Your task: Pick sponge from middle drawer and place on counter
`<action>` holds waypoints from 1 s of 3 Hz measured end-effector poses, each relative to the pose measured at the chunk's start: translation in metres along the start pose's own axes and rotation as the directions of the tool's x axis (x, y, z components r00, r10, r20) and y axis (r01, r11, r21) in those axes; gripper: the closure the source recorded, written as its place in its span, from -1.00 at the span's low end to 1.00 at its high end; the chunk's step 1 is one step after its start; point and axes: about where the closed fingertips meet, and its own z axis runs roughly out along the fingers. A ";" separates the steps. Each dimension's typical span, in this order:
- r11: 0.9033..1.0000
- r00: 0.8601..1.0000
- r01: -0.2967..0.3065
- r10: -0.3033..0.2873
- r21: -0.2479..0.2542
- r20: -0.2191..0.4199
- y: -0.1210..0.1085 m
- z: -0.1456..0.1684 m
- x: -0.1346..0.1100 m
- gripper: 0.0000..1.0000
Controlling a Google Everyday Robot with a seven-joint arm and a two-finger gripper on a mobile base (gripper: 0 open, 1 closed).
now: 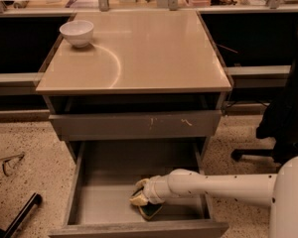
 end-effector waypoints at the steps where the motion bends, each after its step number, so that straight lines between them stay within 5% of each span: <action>1: 0.999 0.997 0.039 -0.038 -0.003 0.067 0.011 -0.048 -0.024 1.00; 2: 0.993 0.981 0.112 -0.118 0.045 0.155 0.023 -0.110 -0.054 1.00; 3: 0.990 0.974 0.111 -0.126 0.086 0.188 0.020 -0.134 -0.057 1.00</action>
Offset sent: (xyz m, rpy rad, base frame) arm -0.0307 -0.0754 0.2062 0.1788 -0.3171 0.0128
